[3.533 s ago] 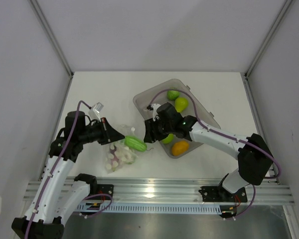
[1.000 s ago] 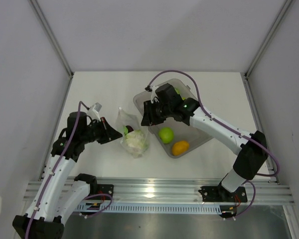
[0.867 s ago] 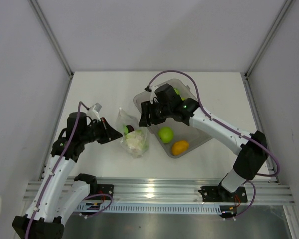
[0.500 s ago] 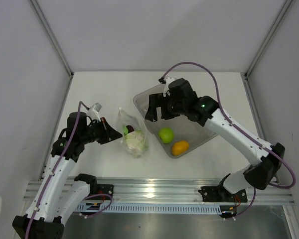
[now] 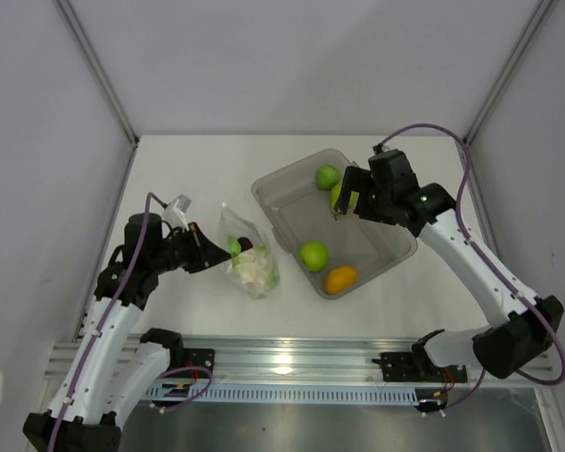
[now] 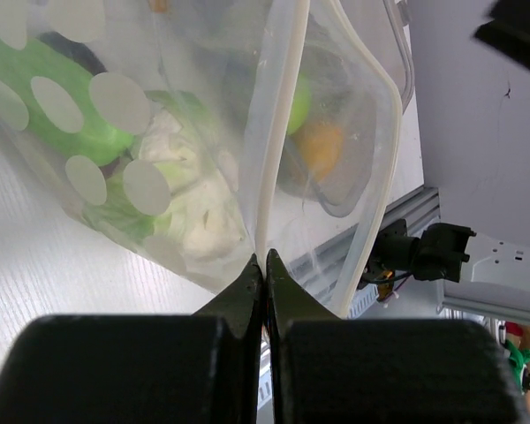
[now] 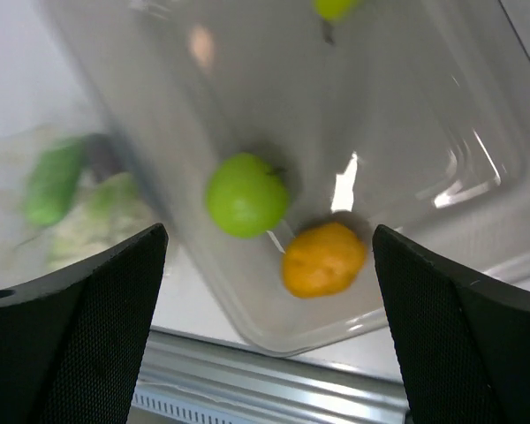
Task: Place the food in the zip-top bag and seal the zipper
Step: Pick up the fake vegetable from the bin.
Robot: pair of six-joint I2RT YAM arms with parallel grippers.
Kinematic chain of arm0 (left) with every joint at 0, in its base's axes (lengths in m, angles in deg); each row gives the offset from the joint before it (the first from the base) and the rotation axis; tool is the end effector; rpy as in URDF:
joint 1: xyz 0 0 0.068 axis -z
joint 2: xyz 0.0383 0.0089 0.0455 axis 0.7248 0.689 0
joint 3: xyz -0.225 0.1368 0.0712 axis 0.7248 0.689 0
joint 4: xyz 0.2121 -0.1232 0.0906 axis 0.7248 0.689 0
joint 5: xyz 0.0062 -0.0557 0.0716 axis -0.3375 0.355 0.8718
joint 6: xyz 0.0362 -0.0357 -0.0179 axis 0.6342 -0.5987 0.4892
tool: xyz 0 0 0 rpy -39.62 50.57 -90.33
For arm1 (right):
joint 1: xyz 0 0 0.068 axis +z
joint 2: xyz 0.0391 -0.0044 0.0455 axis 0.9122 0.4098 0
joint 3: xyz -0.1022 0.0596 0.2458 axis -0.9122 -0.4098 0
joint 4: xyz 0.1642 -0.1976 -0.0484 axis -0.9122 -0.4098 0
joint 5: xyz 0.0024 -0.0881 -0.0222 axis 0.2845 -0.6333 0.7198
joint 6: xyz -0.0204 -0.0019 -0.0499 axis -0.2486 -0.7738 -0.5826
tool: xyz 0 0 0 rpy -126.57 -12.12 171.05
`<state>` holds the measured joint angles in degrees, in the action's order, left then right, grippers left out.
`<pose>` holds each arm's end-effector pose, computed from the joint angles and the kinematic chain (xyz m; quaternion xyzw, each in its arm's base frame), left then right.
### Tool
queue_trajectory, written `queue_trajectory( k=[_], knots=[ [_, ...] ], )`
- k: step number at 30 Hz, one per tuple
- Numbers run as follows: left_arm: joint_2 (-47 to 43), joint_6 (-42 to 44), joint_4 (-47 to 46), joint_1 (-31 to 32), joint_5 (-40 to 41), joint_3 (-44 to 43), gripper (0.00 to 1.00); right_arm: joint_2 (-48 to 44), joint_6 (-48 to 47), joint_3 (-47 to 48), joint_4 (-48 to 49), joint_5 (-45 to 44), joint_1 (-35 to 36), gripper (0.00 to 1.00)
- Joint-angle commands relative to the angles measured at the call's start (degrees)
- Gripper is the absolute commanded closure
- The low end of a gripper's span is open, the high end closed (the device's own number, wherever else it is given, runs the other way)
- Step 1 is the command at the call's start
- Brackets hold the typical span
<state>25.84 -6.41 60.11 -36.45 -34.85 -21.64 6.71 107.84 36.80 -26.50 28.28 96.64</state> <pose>0.1434 -0.0445 0.3019 -0.0413 0.8608 -0.3899 0.3244 0.2376 0.1384 0.3802 0.0149 0.9070 0.1822 0.3795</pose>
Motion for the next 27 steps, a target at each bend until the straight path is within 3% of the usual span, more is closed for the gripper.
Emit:
queue_trajectory(
  k=[1,3,7,18,27],
  knots=[
    [-1.15,-0.05,-0.45,0.11,-1.26,-1.31,0.99,3.24,7.33,-4.04,-7.35,-5.02,-3.14,0.01],
    [-1.5,-0.23,-0.53,0.11,-1.52,-1.57,0.99,4.38,7.6,-6.14,-5.25,-0.89,-3.32,0.01],
    [-1.33,-0.4,-0.89,0.11,-2.05,-1.3,0.99,5.17,7.95,-11.15,-2.08,-1.75,-3.32,0.01],
    [-1.77,-1.46,-2.73,0.11,-3.01,0.54,0.99,18.35,1.1,-12.74,-1.11,3.17,-0.34,0.01],
    [-2.12,-0.67,-1.85,0.11,-2.93,0.28,0.99,20.82,-1.1,-14.94,1.7,5.19,2.48,0.0]
  ],
)
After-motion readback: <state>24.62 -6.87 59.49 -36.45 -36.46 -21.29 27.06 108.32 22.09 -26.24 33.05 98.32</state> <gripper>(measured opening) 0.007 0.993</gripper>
